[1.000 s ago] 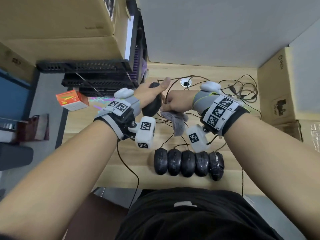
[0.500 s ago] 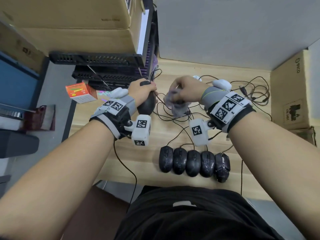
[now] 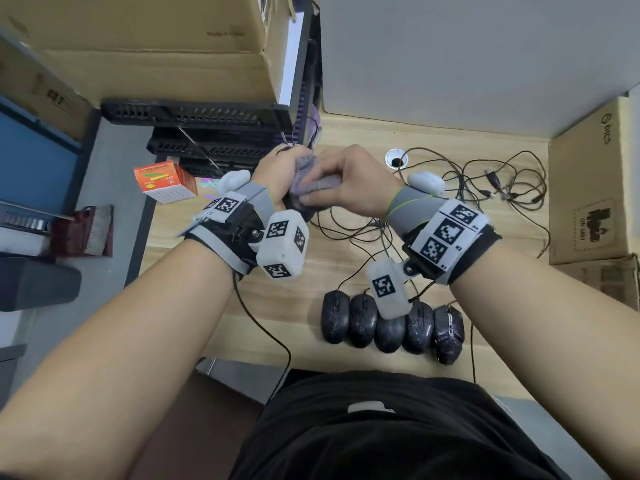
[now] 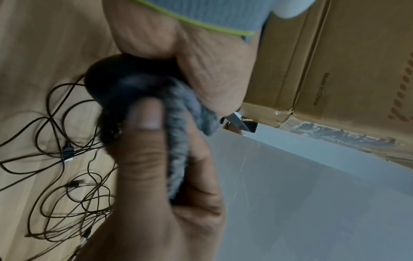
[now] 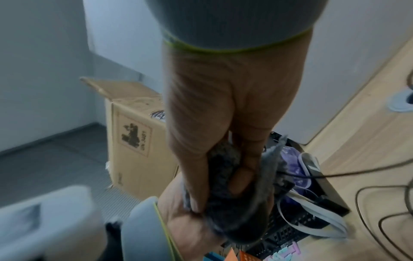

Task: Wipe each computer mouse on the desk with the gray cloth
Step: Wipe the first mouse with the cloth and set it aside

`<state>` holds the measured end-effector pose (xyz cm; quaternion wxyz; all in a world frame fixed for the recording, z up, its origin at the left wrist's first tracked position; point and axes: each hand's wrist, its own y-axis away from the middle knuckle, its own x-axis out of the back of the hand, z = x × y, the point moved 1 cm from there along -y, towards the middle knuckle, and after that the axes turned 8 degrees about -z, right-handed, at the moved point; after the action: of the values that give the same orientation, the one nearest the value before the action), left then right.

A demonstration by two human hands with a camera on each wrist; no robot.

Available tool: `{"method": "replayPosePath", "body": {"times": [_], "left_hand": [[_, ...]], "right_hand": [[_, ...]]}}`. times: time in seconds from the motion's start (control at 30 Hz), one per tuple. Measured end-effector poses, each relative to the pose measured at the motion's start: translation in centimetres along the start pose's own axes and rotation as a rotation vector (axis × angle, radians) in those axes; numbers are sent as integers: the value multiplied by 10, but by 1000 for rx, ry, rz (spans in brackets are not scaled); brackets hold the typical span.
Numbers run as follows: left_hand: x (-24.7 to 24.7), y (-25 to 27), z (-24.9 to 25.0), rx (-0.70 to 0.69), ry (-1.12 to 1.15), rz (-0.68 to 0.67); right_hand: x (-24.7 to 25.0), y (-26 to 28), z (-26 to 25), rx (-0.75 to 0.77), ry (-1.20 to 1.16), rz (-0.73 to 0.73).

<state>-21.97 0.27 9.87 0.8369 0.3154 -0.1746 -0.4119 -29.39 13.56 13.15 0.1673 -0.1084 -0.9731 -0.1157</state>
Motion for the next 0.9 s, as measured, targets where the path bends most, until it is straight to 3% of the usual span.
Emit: {"method": "replayPosePath", "body": {"times": [0.07, 0.2, 0.23, 0.37, 0.47, 0.63, 0.73, 0.83, 0.9], "left_hand": [[-4, 5, 2, -19, 82, 11], [-10, 10, 2, -17, 186, -28], [-11, 11, 2, -17, 196, -36], [-10, 8, 5, -32, 172, -20], [-11, 7, 4, -32, 190, -15], [-17, 17, 11, 31, 375, -211], [-23, 24, 11, 87, 286, -307], [-27, 26, 12, 88, 231, -297], [-22, 22, 13, 57, 200, -246]], "right_hand": [[-2, 1, -5, 21, 115, -82], [8, -5, 1, -71, 129, 222], [6, -5, 0, -55, 111, 227], [-5, -1, -6, 2, 254, -53], [6, 3, 6, -135, 179, -83], [19, 1, 30, -210, 30, 308], [23, -3, 33, -253, 56, 442], [28, -2, 28, -206, -90, 360], [34, 6, 22, -146, -201, 224]]}}
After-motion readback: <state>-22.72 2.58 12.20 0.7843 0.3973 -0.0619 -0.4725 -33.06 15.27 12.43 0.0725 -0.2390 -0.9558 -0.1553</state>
